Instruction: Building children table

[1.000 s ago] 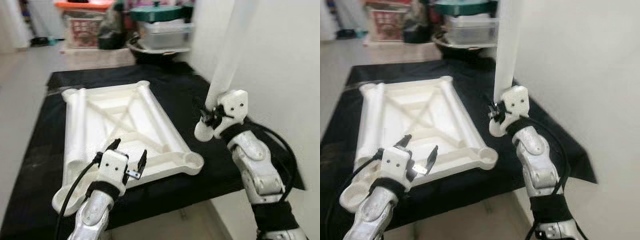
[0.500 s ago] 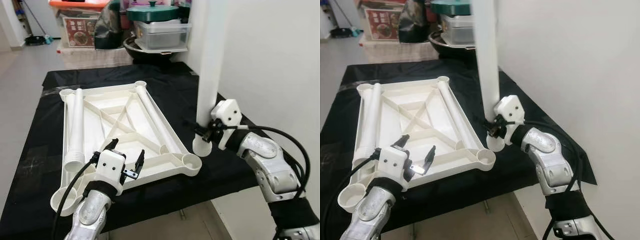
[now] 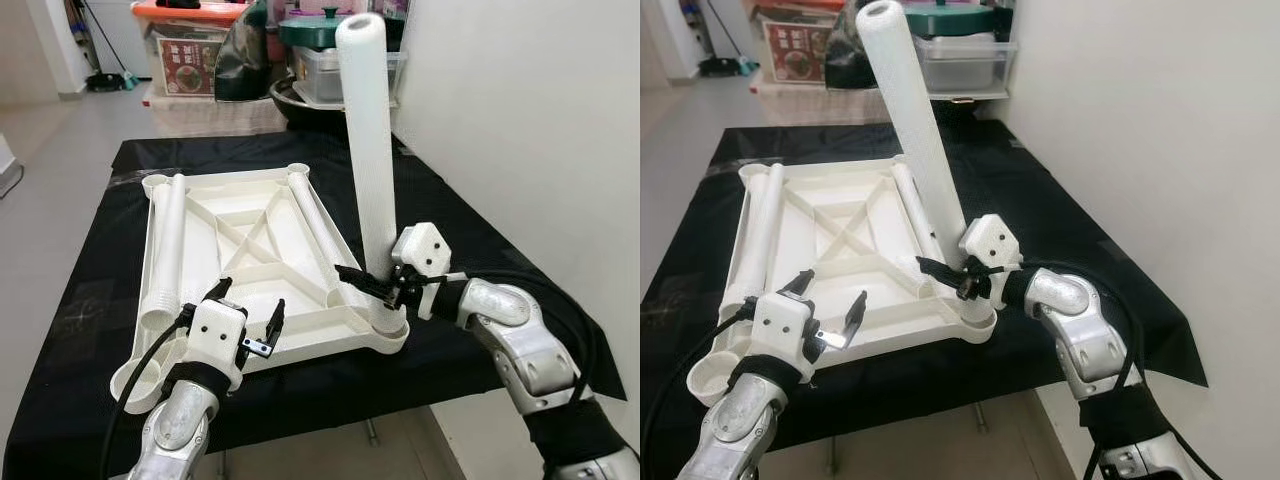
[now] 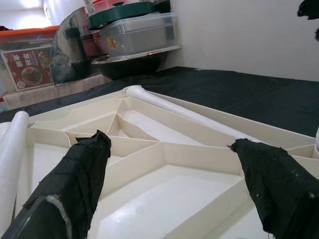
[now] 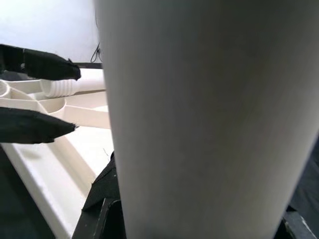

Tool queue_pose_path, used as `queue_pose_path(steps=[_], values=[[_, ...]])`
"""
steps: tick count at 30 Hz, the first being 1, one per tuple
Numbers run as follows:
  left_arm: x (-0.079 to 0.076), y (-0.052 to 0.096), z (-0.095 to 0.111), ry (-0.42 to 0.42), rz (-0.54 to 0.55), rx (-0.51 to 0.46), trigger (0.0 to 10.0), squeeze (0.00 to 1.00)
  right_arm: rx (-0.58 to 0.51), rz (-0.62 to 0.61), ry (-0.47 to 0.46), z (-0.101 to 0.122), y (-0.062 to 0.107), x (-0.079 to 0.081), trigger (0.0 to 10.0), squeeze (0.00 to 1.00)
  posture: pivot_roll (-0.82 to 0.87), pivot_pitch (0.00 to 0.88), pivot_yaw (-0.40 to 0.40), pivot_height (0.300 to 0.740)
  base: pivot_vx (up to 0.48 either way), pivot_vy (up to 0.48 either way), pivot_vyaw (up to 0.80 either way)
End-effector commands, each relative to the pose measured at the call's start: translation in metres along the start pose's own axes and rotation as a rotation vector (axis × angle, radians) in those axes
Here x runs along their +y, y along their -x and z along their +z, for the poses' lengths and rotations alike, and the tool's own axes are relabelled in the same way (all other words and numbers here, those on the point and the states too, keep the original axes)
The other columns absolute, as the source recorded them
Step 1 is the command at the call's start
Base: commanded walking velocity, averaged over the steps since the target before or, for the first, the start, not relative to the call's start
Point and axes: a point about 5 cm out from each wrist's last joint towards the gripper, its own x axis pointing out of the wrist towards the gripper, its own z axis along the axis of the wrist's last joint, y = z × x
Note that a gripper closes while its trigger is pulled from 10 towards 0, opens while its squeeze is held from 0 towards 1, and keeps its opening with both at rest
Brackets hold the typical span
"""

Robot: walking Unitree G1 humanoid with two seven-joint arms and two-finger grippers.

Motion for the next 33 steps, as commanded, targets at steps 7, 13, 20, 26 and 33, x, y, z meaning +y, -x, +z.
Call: queue_pose_path(steps=[7, 13, 20, 26, 33], values=[[0.005, 0.001, -0.004, -0.013, 0.003, 0.025, 10.0, 0.00, 0.016, 0.001, -0.064, -0.018, 0.005, 0.021, 10.0, 0.00, 0.06, 0.000, -0.066, 0.740, 0.000, 0.000, 0.00], [0.005, 0.003, -0.005, -0.005, 0.009, 0.031, 10.0, 0.00, 0.009, -0.115, -0.154, -0.026, 0.005, 0.019, 10.0, 0.00, 0.06, 0.000, -0.065, 0.740, 0.000, 0.000, 0.00], [0.003, 0.000, -0.004, -0.001, 0.004, 0.025, 10.0, 0.00, 0.012, -0.112, -0.129, -0.028, 0.003, 0.020, 10.0, 0.00, 0.06, 0.000, -0.065, 0.740, 0.000, 0.000, 0.00], [0.004, 0.001, -0.004, -0.001, 0.011, 0.023, 10.0, 0.00, 0.022, -0.125, -0.070, -0.025, 0.003, 0.006, 10.0, 0.00, 0.07, 0.000, -0.077, 0.740, 0.000, 0.000, 0.00], [0.004, 0.002, -0.005, 0.001, 0.015, 0.025, 10.0, 0.00, 0.018, -0.149, -0.044, -0.019, 0.003, -0.008, 10.0, 0.00, 0.07, 0.000, -0.078, 0.740, 0.000, 0.000, 0.00]])
